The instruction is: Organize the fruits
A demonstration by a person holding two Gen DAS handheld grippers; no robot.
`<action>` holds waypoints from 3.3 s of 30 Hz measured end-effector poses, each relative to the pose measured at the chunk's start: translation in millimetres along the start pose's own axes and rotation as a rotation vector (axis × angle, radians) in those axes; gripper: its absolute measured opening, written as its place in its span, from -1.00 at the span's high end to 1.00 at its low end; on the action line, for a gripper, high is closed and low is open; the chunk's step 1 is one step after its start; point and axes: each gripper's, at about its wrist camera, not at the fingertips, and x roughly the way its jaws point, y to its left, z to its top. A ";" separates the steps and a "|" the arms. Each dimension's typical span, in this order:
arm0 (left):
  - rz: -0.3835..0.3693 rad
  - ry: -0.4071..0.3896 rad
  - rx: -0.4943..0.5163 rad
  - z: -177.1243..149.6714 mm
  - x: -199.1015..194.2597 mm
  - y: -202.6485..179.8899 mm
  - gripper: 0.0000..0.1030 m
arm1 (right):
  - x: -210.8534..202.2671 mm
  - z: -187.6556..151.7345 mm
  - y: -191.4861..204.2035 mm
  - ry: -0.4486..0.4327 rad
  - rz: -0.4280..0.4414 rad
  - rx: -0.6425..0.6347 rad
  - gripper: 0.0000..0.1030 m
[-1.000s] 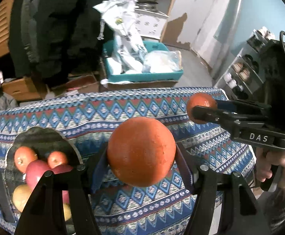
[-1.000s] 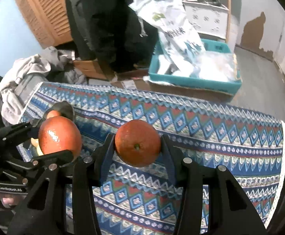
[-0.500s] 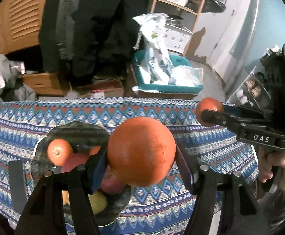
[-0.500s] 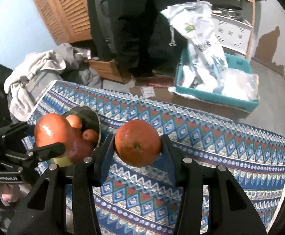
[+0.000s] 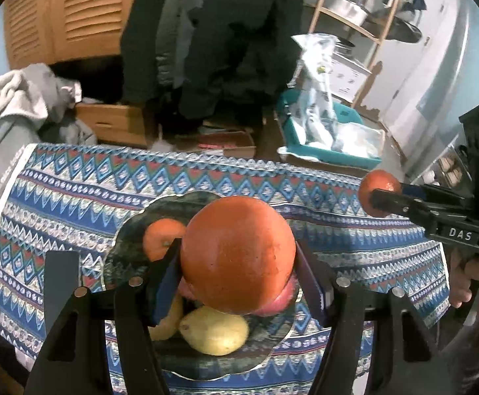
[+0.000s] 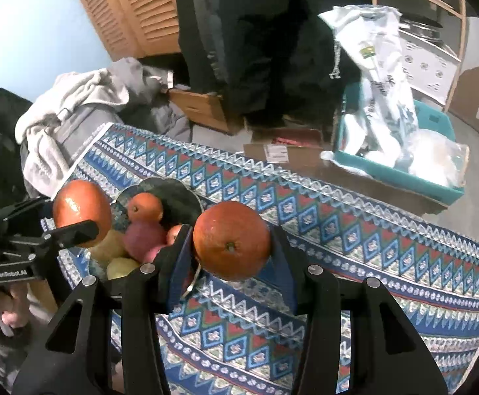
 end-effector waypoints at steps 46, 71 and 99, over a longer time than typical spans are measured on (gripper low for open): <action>0.077 0.161 -0.208 -22.7 61.1 101.5 -0.30 | 124.2 18.4 76.1 0.196 0.081 -0.065 0.07; 0.115 0.089 -0.170 -19.2 5.0 71.3 -0.45 | 56.1 18.0 84.8 0.082 -0.007 -0.128 -0.09; 0.150 -0.188 0.022 6.0 -131.1 -33.6 -0.81 | -96.0 8.2 76.3 -0.193 -0.157 -0.102 -0.50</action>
